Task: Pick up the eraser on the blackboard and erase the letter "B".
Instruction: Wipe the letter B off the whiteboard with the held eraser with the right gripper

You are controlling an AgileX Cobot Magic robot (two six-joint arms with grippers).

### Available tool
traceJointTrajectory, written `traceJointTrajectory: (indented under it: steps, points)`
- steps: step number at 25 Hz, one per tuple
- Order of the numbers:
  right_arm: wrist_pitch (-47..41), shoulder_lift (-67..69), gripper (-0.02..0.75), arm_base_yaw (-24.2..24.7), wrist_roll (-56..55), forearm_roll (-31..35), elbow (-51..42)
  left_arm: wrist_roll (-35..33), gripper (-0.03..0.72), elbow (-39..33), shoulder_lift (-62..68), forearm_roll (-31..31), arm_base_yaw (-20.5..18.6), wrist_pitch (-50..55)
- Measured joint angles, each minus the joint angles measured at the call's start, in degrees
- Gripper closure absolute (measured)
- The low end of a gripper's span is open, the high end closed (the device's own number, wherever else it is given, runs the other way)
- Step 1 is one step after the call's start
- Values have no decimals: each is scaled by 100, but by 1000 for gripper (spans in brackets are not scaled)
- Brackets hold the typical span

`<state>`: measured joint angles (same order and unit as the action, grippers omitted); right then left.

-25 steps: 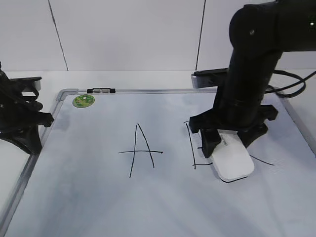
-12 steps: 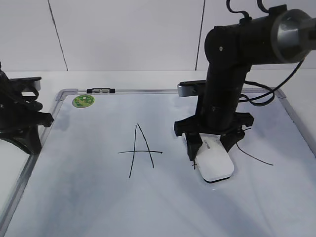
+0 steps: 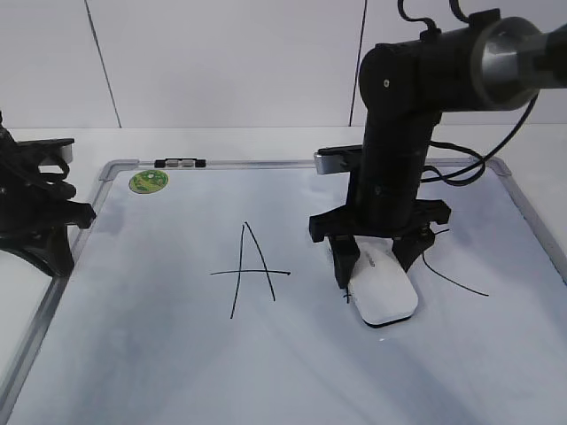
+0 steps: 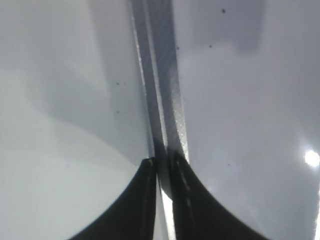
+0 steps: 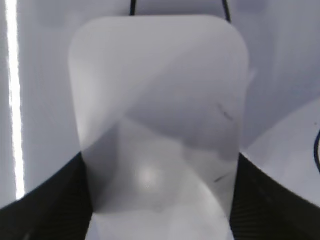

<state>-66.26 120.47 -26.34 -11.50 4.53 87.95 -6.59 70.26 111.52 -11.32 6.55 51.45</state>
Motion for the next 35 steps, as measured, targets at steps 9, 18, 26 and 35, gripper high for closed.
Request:
traceJointTrajectory:
  steps: [9,18,26,35]
  points:
    - [-736,727,181,0,12,24,1288,0,636,13,0,23,0,0]
    - [-953,1289,181,292,-10,243,2377,0,636,26,3,35,0,11]
    - [-953,1721,181,642,-73,256,3228,0,636,37,13,35,0,19]
    - [-953,1755,181,645,-74,245,3311,0,636,37,13,35,0,19]
